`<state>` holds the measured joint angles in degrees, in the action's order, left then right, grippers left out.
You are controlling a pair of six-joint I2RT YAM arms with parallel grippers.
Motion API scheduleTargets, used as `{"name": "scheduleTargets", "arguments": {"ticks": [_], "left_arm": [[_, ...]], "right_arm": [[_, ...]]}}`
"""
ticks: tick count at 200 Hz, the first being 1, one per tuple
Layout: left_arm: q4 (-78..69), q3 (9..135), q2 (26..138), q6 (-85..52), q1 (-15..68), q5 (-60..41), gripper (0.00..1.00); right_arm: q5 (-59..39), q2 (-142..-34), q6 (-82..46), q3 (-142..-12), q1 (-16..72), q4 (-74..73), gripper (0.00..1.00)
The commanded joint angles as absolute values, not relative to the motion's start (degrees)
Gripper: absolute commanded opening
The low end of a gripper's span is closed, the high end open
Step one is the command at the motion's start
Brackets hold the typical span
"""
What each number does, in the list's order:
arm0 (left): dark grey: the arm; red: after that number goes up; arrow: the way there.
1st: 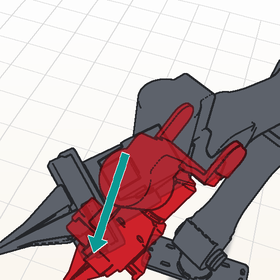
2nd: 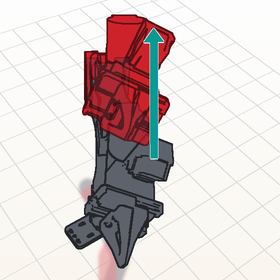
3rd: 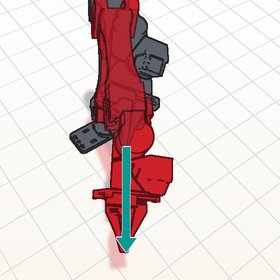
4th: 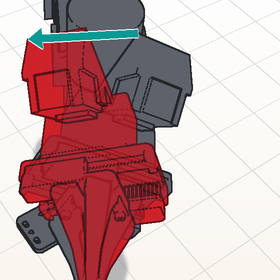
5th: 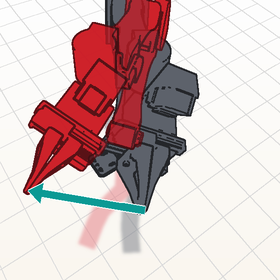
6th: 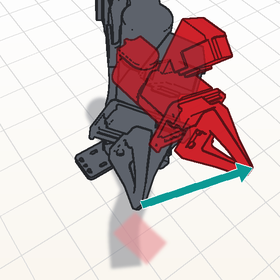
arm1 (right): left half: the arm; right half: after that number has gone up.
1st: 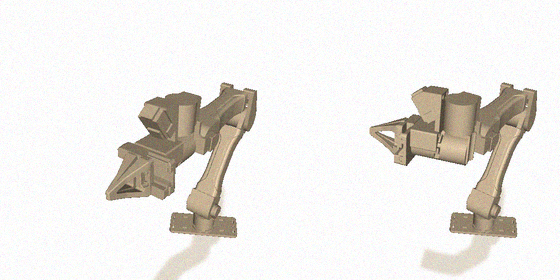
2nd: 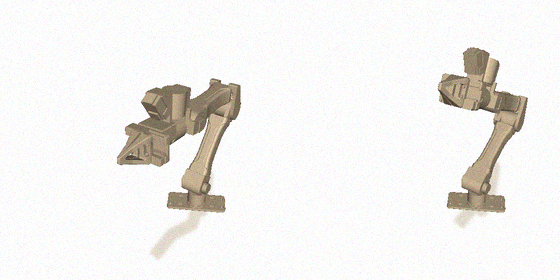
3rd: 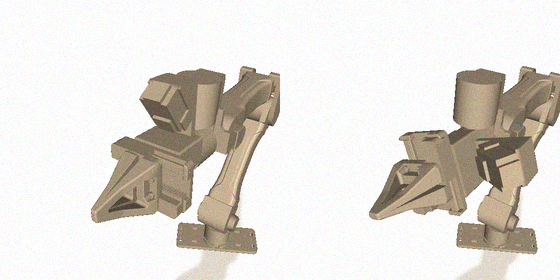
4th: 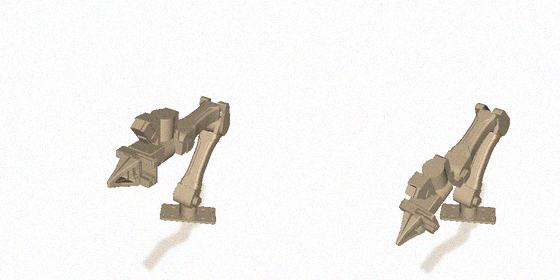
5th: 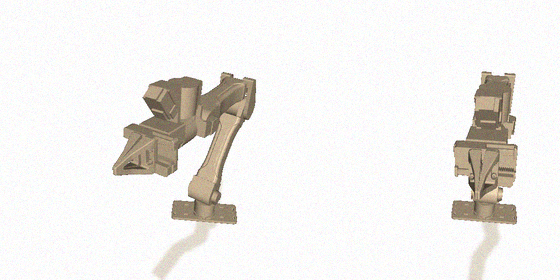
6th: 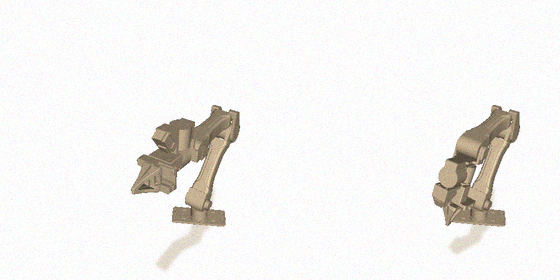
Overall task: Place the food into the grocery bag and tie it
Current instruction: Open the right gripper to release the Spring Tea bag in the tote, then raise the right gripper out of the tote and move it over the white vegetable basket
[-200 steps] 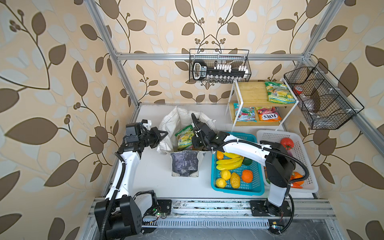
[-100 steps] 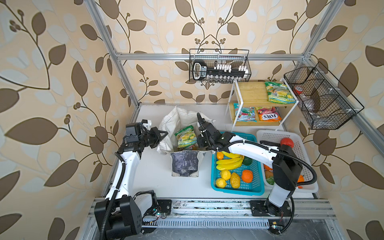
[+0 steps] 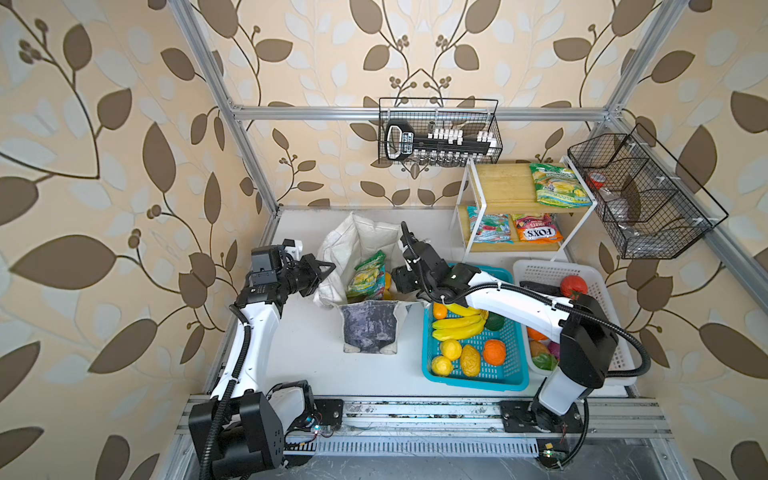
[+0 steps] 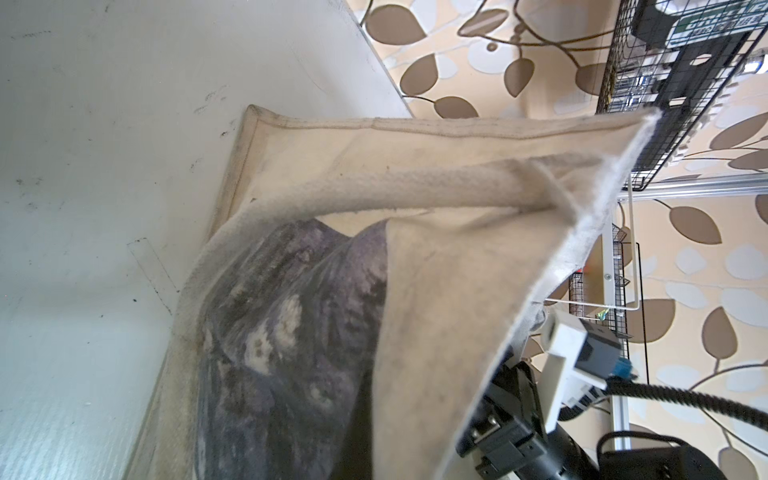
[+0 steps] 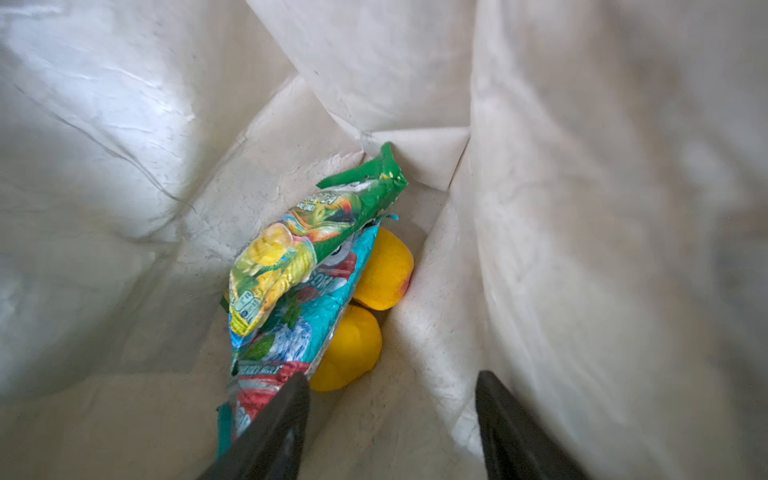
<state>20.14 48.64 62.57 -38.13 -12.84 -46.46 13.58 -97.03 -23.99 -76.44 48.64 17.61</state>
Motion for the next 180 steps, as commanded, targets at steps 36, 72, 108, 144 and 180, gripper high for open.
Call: {"name": "scheduleTargets", "arguments": {"ticks": [36, 72, 108, 144, 180], "left_arm": [[19.3, 48.4, 62.1, -38.1, -13.2, -47.6, 0.00], [19.2, 48.3, 62.3, -38.3, -13.2, -47.9, 0.00], [19.5, 48.4, 62.2, -38.1, -13.2, -47.6, 0.00], [19.8, 48.5, 62.5, -37.9, -13.2, -47.4, 0.00], [19.5, 48.4, 62.0, -38.0, -13.1, -47.6, 0.00]], "right_arm": [[16.5, -87.6, -20.3, -73.7, 49.9, 17.2, 0.93], [19.1, -77.9, -19.1, -70.4, 50.3, 16.8, 1.00], [23.8, -68.9, -16.3, -66.4, 50.2, 18.4, 1.00], [23.1, -60.9, -17.6, -63.9, 44.7, 28.0, 1.00], [14.0, -51.7, -20.1, -59.0, 34.8, 34.7, 0.99]]}}
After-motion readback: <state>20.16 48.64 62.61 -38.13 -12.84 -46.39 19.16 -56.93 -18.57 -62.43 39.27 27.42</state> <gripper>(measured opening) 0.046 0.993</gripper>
